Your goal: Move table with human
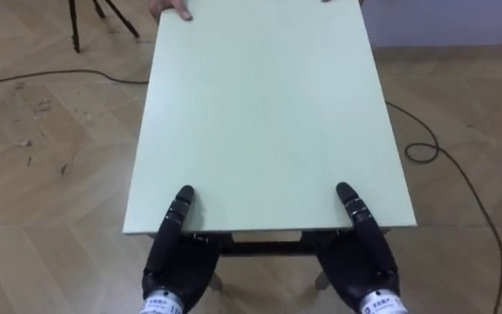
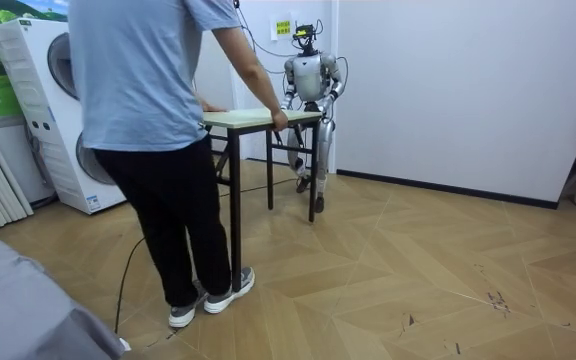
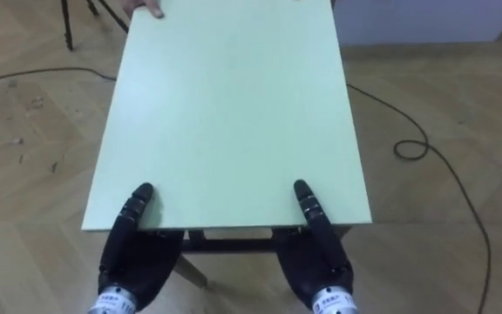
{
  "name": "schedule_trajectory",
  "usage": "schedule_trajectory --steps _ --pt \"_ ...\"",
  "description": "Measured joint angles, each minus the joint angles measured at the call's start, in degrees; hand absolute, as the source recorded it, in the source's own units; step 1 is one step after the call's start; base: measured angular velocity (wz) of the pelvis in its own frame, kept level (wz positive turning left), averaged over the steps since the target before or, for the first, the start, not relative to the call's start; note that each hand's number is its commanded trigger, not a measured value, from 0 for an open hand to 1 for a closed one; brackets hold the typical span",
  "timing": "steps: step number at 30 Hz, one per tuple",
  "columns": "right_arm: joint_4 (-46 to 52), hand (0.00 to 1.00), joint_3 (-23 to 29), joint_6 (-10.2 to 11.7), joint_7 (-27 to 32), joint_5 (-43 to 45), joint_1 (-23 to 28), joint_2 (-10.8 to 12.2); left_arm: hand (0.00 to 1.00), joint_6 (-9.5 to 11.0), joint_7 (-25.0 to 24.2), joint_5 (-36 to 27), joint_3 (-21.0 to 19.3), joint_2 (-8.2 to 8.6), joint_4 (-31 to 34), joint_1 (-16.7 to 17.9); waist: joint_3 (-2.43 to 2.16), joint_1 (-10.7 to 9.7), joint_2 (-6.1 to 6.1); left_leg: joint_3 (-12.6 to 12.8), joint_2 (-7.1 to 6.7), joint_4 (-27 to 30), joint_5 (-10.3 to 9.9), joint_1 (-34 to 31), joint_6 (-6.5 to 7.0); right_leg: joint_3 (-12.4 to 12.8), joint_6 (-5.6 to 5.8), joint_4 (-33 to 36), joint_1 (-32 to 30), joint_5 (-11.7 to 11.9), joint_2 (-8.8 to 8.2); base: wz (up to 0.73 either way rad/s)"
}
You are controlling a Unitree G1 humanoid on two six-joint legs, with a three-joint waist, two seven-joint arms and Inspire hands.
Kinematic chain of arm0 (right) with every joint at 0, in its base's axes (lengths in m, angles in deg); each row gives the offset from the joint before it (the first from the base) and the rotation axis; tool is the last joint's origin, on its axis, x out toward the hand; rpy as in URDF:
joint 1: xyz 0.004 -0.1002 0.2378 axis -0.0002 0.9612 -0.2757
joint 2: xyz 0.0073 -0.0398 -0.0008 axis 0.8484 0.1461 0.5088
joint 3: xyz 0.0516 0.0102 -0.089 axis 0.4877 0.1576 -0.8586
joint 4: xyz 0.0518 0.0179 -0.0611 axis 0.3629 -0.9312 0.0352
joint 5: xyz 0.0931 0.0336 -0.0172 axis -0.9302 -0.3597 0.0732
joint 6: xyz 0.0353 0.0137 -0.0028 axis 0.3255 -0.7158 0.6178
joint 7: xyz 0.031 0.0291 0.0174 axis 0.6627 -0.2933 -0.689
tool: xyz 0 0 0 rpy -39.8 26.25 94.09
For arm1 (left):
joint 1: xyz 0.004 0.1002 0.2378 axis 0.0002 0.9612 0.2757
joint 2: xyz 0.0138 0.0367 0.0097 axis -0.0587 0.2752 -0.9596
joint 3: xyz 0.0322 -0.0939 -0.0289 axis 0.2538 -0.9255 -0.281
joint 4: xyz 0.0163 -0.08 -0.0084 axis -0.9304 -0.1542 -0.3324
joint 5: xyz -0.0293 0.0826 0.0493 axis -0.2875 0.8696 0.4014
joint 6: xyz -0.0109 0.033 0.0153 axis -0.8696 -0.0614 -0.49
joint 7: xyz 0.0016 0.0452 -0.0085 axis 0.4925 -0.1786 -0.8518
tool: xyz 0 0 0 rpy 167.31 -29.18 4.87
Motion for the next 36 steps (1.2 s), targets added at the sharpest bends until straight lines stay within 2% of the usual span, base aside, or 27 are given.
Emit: schedule_trajectory --steps 1,4,5,8,11,13,14,15,16,17,18,19,20,21,22,23,24,25,27,28,29,30,31,32,33,34,36 --pt "0.0 1.0 0.0 0.3 -0.1 0.3 -0.5 0.4 1.0 -0.1 0.0 0.1 -0.1 -0.5 0.3 -0.5 0.0 -0.1 -0.72 0.0 0.01 0.5 0.4 -1.7 0.11 0.0 0.02 -2.0 -0.2 -1.8 0.03 0.08" --pt "0.0 1.0 0.1 0.6 -0.2 0.5 -1.5 1.0 1.0 -0.7 0.0 0.7 -0.9 -0.62 1.0 -1.4 -0.03 -0.3 -1.35 -0.1 0.34 0.8 1.9 -5.2 -0.03 -0.4 -0.89 -8.5 0.4 -4.8 0.71 0.08" --pt "-0.2 1.0 0.0 0.5 -0.2 0.6 -1.8 1.7 1.0 -1.0 0.0 1.3 -1.3 -0.53 1.0 -1.5 -0.01 -0.1 -1.34 -0.3 0.92 0.8 2.6 -6.2 -0.28 -1.8 -0.86 -11.5 1.0 -5.2 1.33 0.0" --pt "-0.5 1.0 -0.1 0.1 -0.1 0.6 -1.8 2.3 1.0 -1.9 -0.1 1.9 -2.6 -0.31 1.0 -1.5 0.04 1.0 -1.37 -0.7 2.38 0.3 4.2 -6.9 -1.18 -1.7 -0.97 -15.5 1.8 -5.2 3.29 -0.09" --pt "-1.6 1.0 0.0 -0.1 -0.2 -0.2 -1.8 2.1 1.0 -2.0 0.1 2.0 -2.2 -0.58 1.0 -1.3 0.39 2.2 -0.79 -2.0 4.6 -1.2 7.0 -6.6 -2.41 -1.9 -4.07 -17.3 2.3 -3.5 6.99 -0.05" --pt "-2.0 1.0 -0.1 0.1 -0.4 0.0 -1.7 2.2 1.0 -1.8 0.5 2.0 -1.9 -0.67 1.0 -1.2 0.81 3.0 0.18 -2.7 6.02 -2.6 9.1 -6.4 -3.11 -2.0 -5.89 -17.7 2.0 -2.4 8.99 -0.05" --pt "-2.0 1.0 -0.1 0.3 -0.4 0.1 -1.7 2.2 1.0 -1.8 0.6 2.1 -1.8 -0.64 1.0 -1.2 0.82 3.1 0.51 -3.3 6.19 -3.7 10.2 -6.4 -3.43 -2.0 -6.68 -18.5 1.9 -2.0 9.73 0.03" --pt "-2.0 1.0 -0.1 0.6 -0.4 0.2 -1.7 2.1 1.0 -1.7 0.9 2.2 -1.7 -0.6 1.0 -1.5 0.77 3.5 1.22 -4.9 6.29 -7.3 13.5 -6.1 -4.45 -2.0 -8.52 -19.7 1.3 -0.8 11.02 0.0" --pt "-1.9 1.0 -0.1 1.3 -0.4 0.2 -1.8 2.1 1.0 -1.1 1.2 2.2 -0.9 -0.71 1.0 -2.2 0.68 4.4 1.63 -7.4 6.07 -13.4 18.0 -4.9 -6.9 -2.4 -10.27 -21.4 0.3 0.6 12.15 -0.04" --pt "-1.5 1.0 0.0 1.6 -0.5 0.2 -1.9 2.0 1.0 -0.3 1.3 2.2 -0.5 -0.51 1.0 -2.6 0.59 4.5 2.28 -9.0 6.32 -15.6 19.7 -4.5 -8.31 -4.3 -12.04 -22.5 -1.0 1.9 12.55 -0.13" --pt "-1.5 1.0 -0.1 1.6 -0.4 0.2 -2.2 2.0 1.0 0.3 1.3 2.3 -0.2 -0.26 1.0 -2.5 0.84 4.7 2.91 -9.0 6.63 -12.9 17.2 -4.5 -7.42 -4.9 -12.23 -22.2 -1.4 2.5 12.37 -0.21" --pt "-1.5 1.0 -0.4 1.7 -0.2 0.2 -2.2 1.5 1.0 1.0 1.3 2.1 0.1 0.15 1.0 -1.7 0.83 4.9 3.98 -8.2 7.23 -4.2 9.9 -4.4 -6.39 -6.5 -12.38 -21.4 -1.6 3.3 12.49 -0.19" --pt "-1.5 1.0 -0.5 1.8 -0.1 0.2 -2.2 1.2 1.0 1.1 1.3 1.9 0.1 0.46 0.9 -1.5 0.91 5.0 4.41 -7.7 7.47 0.1 6.9 -4.2 -6.47 -7.0 -12.6 -20.9 -1.8 3.4 12.48 -0.18" --pt "-1.5 1.0 -0.5 2.0 0.2 0.2 -2.2 1.0 1.0 1.1 1.3 1.8 0.1 1.05 0.9 -1.1 1.03 5.0 5.37 -7.6 7.98 7.5 2.6 -3.6 -6.74 -8.5 -12.92 -20.1 -2.1 3.6 12.66 -0.05" --pt "-1.6 1.0 -0.5 2.0 0.4 0.2 -2.1 0.9 1.0 0.9 1.3 1.9 0.2 1.46 0.8 -0.8 1.3 4.5 6.11 -8.0 8.35 13.1 -0.6 -1.8 -7.37 -9.5 -13.06 -19.0 -2.4 3.7 12.92 0.06" --pt "-1.6 1.0 -0.7 2.4 0.4 0.4 -2.0 0.9 1.0 0.8 1.3 1.9 0.2 1.71 0.8 -0.7 1.21 4.1 6.65 -8.2 9.06 17.2 -2.8 0.5 -7.78 -10.1 -13.07 -17.7 -3.5 3.7 13.12 0.12" --pt "-1.5 1.0 -0.9 2.7 0.4 0.4 -2.0 0.9 1.0 0.6 1.4 2.0 0.1 1.81 0.8 -0.7 1.15 4.0 6.87 -8.4 9.15 18.3 -3.6 1.9 -8.05 -10.4 -13.09 -17.1 -4.2 3.7 13.21 0.21" --pt "-1.5 1.0 -0.7 2.9 0.4 0.5 -2.0 1.0 1.0 0.3 1.5 2.2 -0.1 1.91 0.8 -1.0 1.11 2.9 7.2 -8.7 9.42 18.5 -5.2 5.4 -8.39 -10.7 -13.11 -15.7 -5.6 3.7 13.42 0.2" --pt "-1.5 1.0 -0.4 3.1 0.1 0.5 -2.0 1.1 1.0 -0.1 1.8 2.2 -0.1 1.9 0.9 -1.6 1.11 2.1 7.7 -8.7 9.91 15.6 -6.3 11.1 -9.25 -11.3 -13.11 -13.0 -8.1 3.7 13.58 0.17" --pt "-1.5 1.0 -0.5 3.4 0.1 0.4 -2.0 1.2 1.0 -0.4 1.9 2.1 -0.1 2.29 0.8 -1.8 1.12 1.6 7.74 -8.9 8.81 9.9 -7.9 13.6 -9.74 -11.3 -13.1 -11.4 -9.5 3.7 13.11 0.0" --pt "-1.5 1.0 -0.8 3.9 0.1 0.5 -1.9 0.9 1.0 -0.4 2.3 2.0 0.3 2.26 0.8 -1.7 1.05 1.9 7.57 -8.9 6.84 2.8 -8.0 16.5 -9.53 -11.1 -13.19 -8.6 -11.4 4.4 12.6 -0.13" --pt "-1.5 1.0 -1.1 4.3 0.1 0.5 -1.9 0.6 1.0 -0.3 2.5 1.9 0.4 2.25 0.8 -1.5 0.89 1.8 7.98 -9.7 6.3 -0.9 -7.9 18.0 -9.37 -10.4 -13.43 -7.6 -12.6 5.2 12.91 -0.26" --pt "-1.4 1.0 -1.4 4.5 0.1 0.7 -1.6 0.6 1.0 -0.2 2.4 1.7 0.5 1.88 1.1 -1.1 -0.41 1.4 8.83 -11.9 6.11 -6.5 -7.8 19.4 -9.26 -8.1 -13.67 -12.5 -14.9 6.1 15.73 -0.23" --pt "-1.1 1.0 -1.7 4.4 0.1 0.8 -2.2 1.1 1.0 0.4 1.9 1.7 0.1 1.6 1.5 -1.2 -0.78 1.4 8.81 -14.2 5.84 -9.9 -8.3 19.1 -8.95 -7.3 -16.73 -19.4 -15.6 10.3 18.13 -0.19" --pt "-1.1 1.0 -1.8 4.5 0.1 0.8 -2.7 0.8 1.0 0.7 1.9 1.7 -0.3 2.11 1.5 -1.3 -0.8 1.5 9.74 -14.7 5.88 -10.2 -8.9 18.6 -8.61 -8.9 -14.57 -19.8 -15.7 12.4 17.62 -0.1" --pt "-1.2 1.0 -2.1 4.5 0.3 0.8 -3.1 0.8 1.0 0.4 2.2 1.7 -0.7 2.53 1.3 -1.5 -0.58 1.5 10.18 -13.7 5.91 -10.4 -9.3 17.7 -8.67 -9.9 -14.52 -19.1 -16.1 12.9 17.03 0.06" --pt "-1.2 1.0 -1.5 4.8 0.7 0.1 -2.7 0.3 1.0 0.1 3.4 1.8 0.2 2.7 1.0 -2.5 -0.45 1.3 10.28 -11.5 5.87 -12.5 -9.1 17.9 -8.34 -10.7 -14.5 -16.5 -16.9 12.9 15.93 0.32"
